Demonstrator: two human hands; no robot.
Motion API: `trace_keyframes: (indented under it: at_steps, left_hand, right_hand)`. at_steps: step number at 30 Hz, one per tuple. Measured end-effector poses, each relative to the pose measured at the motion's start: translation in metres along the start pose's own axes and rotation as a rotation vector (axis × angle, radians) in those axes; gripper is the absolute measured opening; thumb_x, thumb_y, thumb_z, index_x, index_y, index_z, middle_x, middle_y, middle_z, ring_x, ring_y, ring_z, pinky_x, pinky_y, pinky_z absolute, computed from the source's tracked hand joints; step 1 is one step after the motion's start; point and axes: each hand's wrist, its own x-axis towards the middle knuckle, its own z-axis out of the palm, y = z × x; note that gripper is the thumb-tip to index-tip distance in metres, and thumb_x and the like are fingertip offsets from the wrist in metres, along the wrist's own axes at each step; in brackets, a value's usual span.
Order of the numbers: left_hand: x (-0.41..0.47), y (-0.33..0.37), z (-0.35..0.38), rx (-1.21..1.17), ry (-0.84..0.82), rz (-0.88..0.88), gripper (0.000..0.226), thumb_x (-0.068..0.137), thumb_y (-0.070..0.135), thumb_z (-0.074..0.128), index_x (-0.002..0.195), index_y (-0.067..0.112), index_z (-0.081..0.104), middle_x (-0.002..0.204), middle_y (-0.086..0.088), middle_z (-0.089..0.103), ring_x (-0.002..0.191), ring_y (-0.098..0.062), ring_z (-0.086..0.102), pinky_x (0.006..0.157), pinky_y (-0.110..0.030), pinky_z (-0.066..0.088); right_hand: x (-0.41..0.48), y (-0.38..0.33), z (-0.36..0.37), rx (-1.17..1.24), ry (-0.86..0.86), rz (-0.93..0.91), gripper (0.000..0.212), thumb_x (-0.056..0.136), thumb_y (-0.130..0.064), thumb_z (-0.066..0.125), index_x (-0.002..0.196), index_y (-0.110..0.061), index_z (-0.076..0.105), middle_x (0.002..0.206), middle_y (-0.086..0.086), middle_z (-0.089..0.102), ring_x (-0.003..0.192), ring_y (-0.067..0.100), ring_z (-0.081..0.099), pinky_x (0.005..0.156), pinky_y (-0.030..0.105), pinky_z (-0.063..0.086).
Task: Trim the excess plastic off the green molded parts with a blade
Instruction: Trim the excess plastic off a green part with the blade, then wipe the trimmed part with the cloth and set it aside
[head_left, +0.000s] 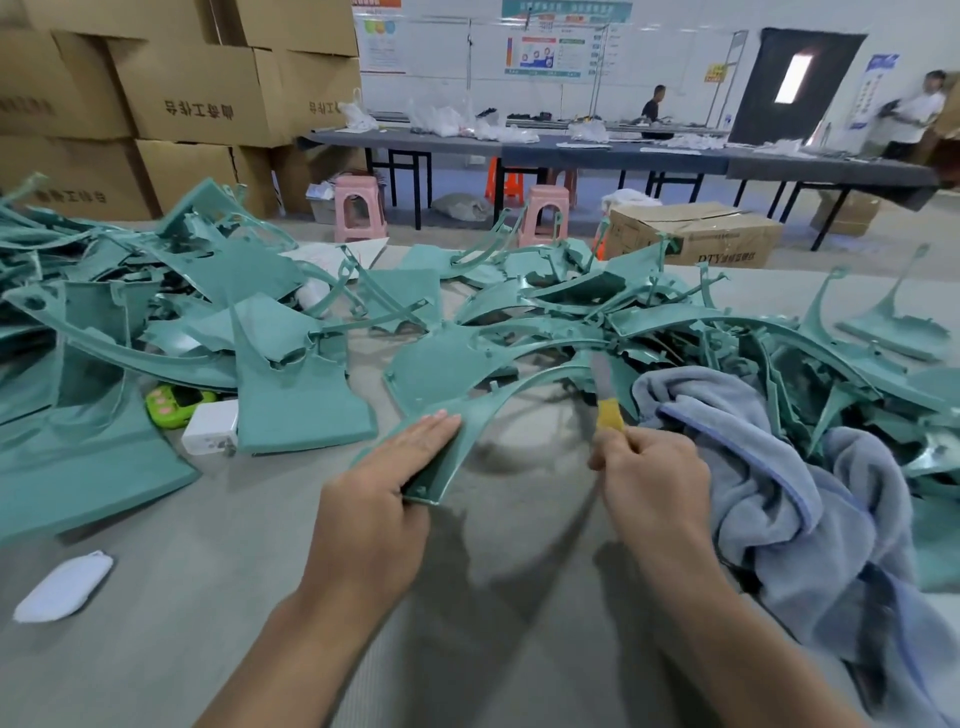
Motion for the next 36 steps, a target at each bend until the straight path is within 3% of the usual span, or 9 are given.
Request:
trace_keyframes:
  at_steps: [5,11,16,18,22,27,31,34,36]
  left_hand:
    - [0.000,0.001,-0.002,0.033,0.002,0.083,0.079,0.069,-0.017,0.062,0.134,0.027,0.063,0.138,0.022,0.057,0.132,0.006,0.050,0.115,-0.020,0.035]
    - [-0.001,0.000,-0.015,-0.047,0.100,0.016,0.097,0.072,-0.023,0.067,0.131,0.053,0.057,0.131,0.040,0.055,0.124,0.007,0.056,0.110,-0.012,0.036]
    - [0.001,-0.002,-0.014,-0.137,0.127,-0.033,0.086,0.073,-0.021,0.072,0.114,0.055,0.070,0.115,0.037,0.066,0.111,0.007,0.065,0.098,-0.008,0.044]
    - [0.001,-0.003,-0.011,-0.169,0.143,-0.082,0.082,0.076,-0.015,0.074,0.111,0.059,0.069,0.109,0.038,0.068,0.103,0.010,0.067,0.091,-0.004,0.045]
    - [0.002,-0.015,-0.006,-0.185,0.223,-0.295,0.069,0.080,-0.005,0.075,0.099,0.060,0.071,0.086,0.044,0.066,0.085,0.012,0.067,0.076,-0.006,0.050]
    - [0.015,-0.033,-0.012,-0.158,0.329,-0.469,0.023,0.079,0.019,0.080,0.081,0.039,0.069,0.071,0.040,0.064,0.071,0.010,0.063,0.062,-0.023,0.046]
    - [0.019,-0.040,-0.014,-0.392,0.492,-0.604,0.012,0.085,0.028,0.077,0.076,0.035,0.073,0.075,0.032,0.071,0.072,0.007,0.067,0.065,-0.023,0.049]
    - [0.021,-0.038,-0.018,-0.407,0.481,-0.619,0.017,0.091,0.039,0.067,0.077,0.031,0.073,0.076,0.026,0.072,0.071,0.009,0.066,0.068,-0.027,0.050]
    - [0.019,-0.034,-0.018,-0.269,0.432,-0.552,0.032,0.093,0.044,0.061,0.069,0.021,0.064,0.068,0.020,0.067,0.066,0.007,0.061,0.062,-0.030,0.047]
  right_hand:
    - [-0.020,-0.007,0.009,0.239,-0.396,-0.281,0.034,0.094,-0.037,0.061,0.068,-0.017,0.068,0.049,0.002,0.061,0.040,0.004,0.044,0.043,0.018,0.033]
    - [0.028,0.022,0.011,0.307,-0.106,0.262,0.034,0.088,-0.013,0.060,0.055,-0.008,0.066,0.052,0.013,0.055,0.050,0.024,0.046,0.053,0.037,0.037]
    - [0.013,0.021,0.003,0.532,-0.275,-0.011,0.031,0.085,-0.027,0.060,0.057,-0.013,0.063,0.046,0.007,0.054,0.041,0.017,0.043,0.042,0.023,0.034]
    - [0.014,0.019,0.010,0.440,-0.333,0.023,0.030,0.081,-0.029,0.060,0.057,-0.011,0.063,0.046,0.009,0.056,0.042,0.019,0.043,0.046,0.026,0.035]
    - [0.031,0.032,0.004,0.145,-0.081,0.252,0.031,0.084,-0.020,0.061,0.058,-0.003,0.063,0.050,0.011,0.055,0.052,0.025,0.048,0.054,0.040,0.038]
    - [0.017,0.021,-0.007,-0.080,-0.146,0.016,0.049,0.091,-0.032,0.059,0.048,-0.011,0.054,0.038,-0.002,0.044,0.038,0.012,0.039,0.043,0.029,0.033]
    - [-0.001,0.009,-0.014,-0.480,-0.420,-0.125,0.061,0.091,-0.062,0.048,0.055,-0.013,0.048,0.053,0.000,0.052,0.055,0.026,0.052,0.057,0.037,0.044]
    - [0.003,0.003,-0.029,-0.477,-0.100,-0.305,0.049,0.093,-0.055,0.052,0.062,-0.017,0.057,0.055,-0.002,0.056,0.061,0.019,0.057,0.063,0.035,0.041]
    - [0.016,0.005,-0.049,-0.596,0.182,-0.431,0.018,0.090,-0.039,0.057,0.079,-0.026,0.063,0.076,-0.009,0.062,0.088,0.020,0.058,0.084,0.037,0.035]
